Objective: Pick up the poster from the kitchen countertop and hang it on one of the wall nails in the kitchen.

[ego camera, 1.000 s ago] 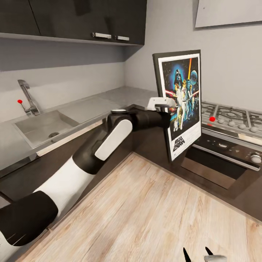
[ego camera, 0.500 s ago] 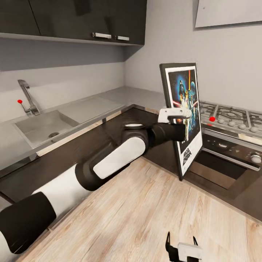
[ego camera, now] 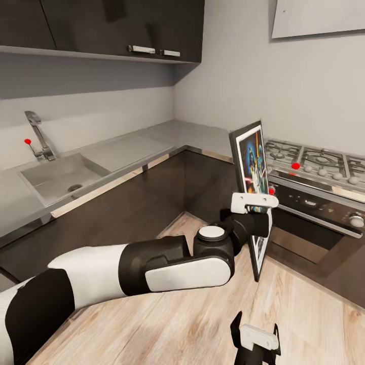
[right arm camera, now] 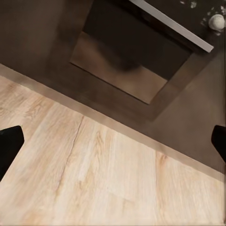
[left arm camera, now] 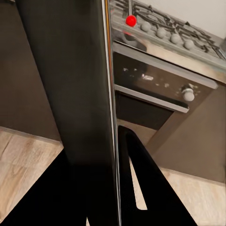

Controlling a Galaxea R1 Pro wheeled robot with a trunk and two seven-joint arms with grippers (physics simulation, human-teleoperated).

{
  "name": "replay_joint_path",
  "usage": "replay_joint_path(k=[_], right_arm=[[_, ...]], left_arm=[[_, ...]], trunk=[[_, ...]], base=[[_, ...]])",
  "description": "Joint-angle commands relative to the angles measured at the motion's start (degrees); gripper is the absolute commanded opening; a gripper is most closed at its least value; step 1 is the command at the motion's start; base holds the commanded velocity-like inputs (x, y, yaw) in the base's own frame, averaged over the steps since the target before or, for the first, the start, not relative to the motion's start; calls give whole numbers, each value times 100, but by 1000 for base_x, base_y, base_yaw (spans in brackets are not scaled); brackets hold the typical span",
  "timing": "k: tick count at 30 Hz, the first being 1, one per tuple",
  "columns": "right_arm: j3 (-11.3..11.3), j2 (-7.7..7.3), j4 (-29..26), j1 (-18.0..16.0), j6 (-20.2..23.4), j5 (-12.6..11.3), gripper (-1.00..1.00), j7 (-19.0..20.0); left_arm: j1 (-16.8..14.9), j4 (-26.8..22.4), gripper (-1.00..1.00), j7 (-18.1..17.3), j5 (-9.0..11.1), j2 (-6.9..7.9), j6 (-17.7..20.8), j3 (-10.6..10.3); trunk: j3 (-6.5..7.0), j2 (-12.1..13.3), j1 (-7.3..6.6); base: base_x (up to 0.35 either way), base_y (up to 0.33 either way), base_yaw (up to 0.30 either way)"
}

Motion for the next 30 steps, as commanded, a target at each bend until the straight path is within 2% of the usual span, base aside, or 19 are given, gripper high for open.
replay_joint_path(k=[1,6,10,12,16,20,25,30], right_arm=[[3,2,-15,-15,6,9,100,-25],[10,2,-53,-112,42,15,100,-53],[18,2,-39,-174,54,21,100,-53],[34,2,-34,-182,55,24,100,-47],[258,2,-3,-238,55,32,100,-37],[305,2,80,-358,65,74,100,-41],[324,2,269,-523,200,370,100,-50],[327,2,307,-581,241,478,100,-63]], left_arm=[[-6,-13,-100,68,-7,-1,18,-49],[-6,-38,-100,125,-7,-1,-180,-200],[-6,-46,-100,137,-5,-1,-384,-412],[-6,-49,-100,145,-2,-1,-427,-438],[-6,-62,-100,155,2,-1,-464,-466],[-6,-67,-100,156,2,-1,-470,-468],[-6,-69,-100,156,2,-1,-472,-468],[-6,-70,-100,157,2,-1,-472,-471]], trunk=[[-4,-3,0],[-4,-3,0],[-4,-3,0],[-4,-3,0],[-4,-3,0],[-4,-3,0],[-4,-3,0],[-4,-3,0]], base=[[0,0,0],[0,0,0],[0,0,0],[0,0,0],[0,0,0],[0,0,0],[0,0,0],[0,0,0]])
